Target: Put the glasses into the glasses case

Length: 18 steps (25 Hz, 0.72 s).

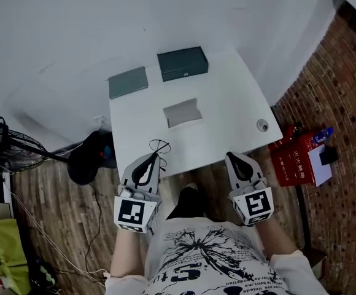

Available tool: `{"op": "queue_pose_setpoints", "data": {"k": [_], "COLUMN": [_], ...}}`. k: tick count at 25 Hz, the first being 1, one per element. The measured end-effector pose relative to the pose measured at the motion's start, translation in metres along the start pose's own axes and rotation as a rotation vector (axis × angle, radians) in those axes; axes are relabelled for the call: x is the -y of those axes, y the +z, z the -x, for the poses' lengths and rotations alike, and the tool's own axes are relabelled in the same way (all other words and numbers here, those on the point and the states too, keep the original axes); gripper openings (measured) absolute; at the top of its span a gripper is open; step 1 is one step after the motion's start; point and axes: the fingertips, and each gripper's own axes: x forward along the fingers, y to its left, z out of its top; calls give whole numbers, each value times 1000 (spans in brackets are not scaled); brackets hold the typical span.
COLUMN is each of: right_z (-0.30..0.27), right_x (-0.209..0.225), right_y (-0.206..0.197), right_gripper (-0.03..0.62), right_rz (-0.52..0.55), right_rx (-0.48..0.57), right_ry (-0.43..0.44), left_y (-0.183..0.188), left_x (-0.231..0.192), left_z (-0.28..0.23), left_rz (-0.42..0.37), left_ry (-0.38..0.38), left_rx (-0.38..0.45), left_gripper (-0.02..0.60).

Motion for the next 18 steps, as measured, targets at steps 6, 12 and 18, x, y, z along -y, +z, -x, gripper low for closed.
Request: {"op": "queue_pose_setpoints", "data": {"k": [6, 12, 18], "right_z": [-56, -119, -174], "right_x": [31, 63, 83], "right_y": [1, 1, -16], "right_gripper": [14, 15, 15], "right_rz": [24, 0, -33], "right_rx": [-20, -52, -104], "right_ry": [56, 75, 91], "left_y": [0, -12, -45], "left_x": [-25, -50, -67], "left_z": [-61, -126, -188], "left_rz": [24, -43, -107], "left_ry": [-4, -49, -167], "left_rx": [-19, -120, -265], "left_gripper": [15, 15, 15]}}
